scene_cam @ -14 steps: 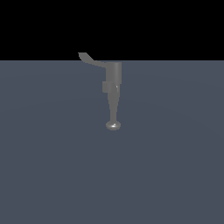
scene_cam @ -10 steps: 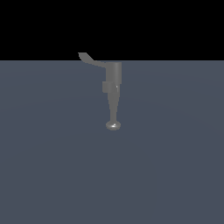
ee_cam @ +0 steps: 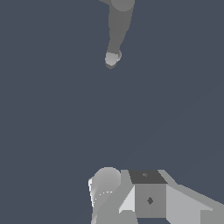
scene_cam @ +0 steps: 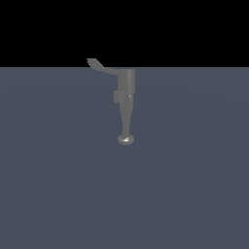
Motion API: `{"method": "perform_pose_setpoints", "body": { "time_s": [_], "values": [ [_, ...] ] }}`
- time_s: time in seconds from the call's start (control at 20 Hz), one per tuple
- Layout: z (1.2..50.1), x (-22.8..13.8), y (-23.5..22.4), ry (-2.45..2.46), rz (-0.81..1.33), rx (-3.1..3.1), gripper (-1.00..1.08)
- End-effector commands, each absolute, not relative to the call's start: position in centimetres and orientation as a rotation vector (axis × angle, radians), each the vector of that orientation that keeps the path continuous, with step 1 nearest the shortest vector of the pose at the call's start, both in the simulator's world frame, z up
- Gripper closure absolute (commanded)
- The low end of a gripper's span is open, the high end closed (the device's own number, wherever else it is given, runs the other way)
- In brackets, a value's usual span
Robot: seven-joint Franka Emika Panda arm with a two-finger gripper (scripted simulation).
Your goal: Turn on the faucet by rotating a designated handle.
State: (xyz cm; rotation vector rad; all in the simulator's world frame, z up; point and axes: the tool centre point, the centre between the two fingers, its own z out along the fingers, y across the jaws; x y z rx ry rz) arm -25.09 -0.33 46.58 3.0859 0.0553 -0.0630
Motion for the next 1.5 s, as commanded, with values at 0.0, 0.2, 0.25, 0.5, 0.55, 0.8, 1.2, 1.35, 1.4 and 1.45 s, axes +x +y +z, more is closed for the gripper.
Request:
{"method": "perform_pose_setpoints", "body": {
  "time_s": [0.0, 0.2, 0.25, 0.5, 0.55, 0.8, 1.2, 1.35, 1.4, 1.45],
  "values": [
    [46.6, -25.0, -0.3, 0.048, -0.062, 3.088, 1.08],
    [46.6, -24.4, -0.2, 0.01, -0.061, 3.094, 1.08],
    [46.6, -24.2, -0.2, -0.004, -0.06, 3.096, 1.08],
    [46.6, -22.9, 0.1, -0.101, -0.058, 3.11, 1.08],
    [46.6, -22.5, 0.1, -0.127, -0.058, 3.113, 1.08],
    [46.5, -20.4, 0.5, -0.284, -0.059, 3.125, 1.08],
    [45.9, -16.2, 1.3, -0.59, -0.071, 3.115, 1.08],
    [45.6, -14.7, 1.6, -0.707, -0.077, 3.1, 1.08],
    [45.4, -14.2, 1.7, -0.746, -0.08, 3.093, 1.08],
    [45.3, -13.6, 1.8, -0.785, -0.082, 3.086, 1.08]
  ]
}}
